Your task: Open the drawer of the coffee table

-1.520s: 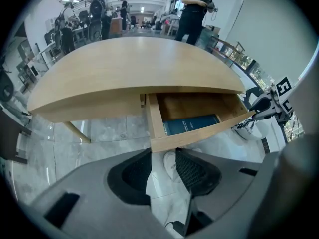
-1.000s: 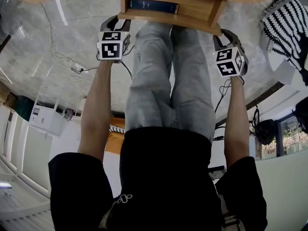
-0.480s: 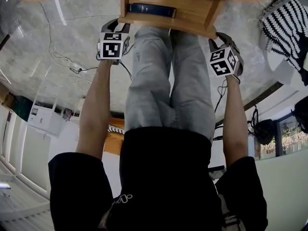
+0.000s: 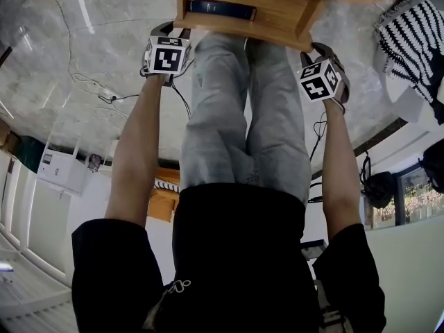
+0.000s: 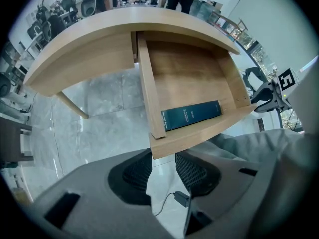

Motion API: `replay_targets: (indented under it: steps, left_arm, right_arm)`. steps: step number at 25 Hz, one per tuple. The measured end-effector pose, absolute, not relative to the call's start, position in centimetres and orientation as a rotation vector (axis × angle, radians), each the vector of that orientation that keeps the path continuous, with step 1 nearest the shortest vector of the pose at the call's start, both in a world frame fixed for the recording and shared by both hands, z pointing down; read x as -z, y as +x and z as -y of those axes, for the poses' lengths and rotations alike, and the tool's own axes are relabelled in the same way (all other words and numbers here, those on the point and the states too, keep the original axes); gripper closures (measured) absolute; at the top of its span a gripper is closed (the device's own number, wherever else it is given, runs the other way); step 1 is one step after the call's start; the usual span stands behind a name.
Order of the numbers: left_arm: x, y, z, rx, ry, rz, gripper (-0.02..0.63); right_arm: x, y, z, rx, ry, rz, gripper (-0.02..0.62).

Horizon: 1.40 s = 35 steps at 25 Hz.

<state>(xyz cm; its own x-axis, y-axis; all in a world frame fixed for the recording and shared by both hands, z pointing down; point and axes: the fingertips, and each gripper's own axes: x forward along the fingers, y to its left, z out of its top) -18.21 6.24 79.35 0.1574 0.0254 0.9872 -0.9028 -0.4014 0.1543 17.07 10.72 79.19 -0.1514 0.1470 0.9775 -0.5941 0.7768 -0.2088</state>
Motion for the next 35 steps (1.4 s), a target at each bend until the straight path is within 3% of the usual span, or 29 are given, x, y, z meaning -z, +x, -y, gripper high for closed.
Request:
replay_targets:
  steps: [18, 26, 35]
  left_arm:
    - [-80.9, -18.5, -6.6, -1.396, 1.521, 0.870, 0.465]
    - [-79.3, -18.9, -7.0, -1.293, 1.373, 0.946, 0.468]
    - [-74.0, -18.4, -3.9, -1.202, 1.432, 1.052, 0.525]
  right_arm:
    - [-80.9, 16.8, -10.8, -0.708, 0.388, 1.559, 0.442]
    - [-79.4, 17.0, -10.6, -0.895, 0.561, 1.515, 0.439]
    - [-75.0, 17.2, -7.9, -1.041, 0.795, 1.544, 0.499]
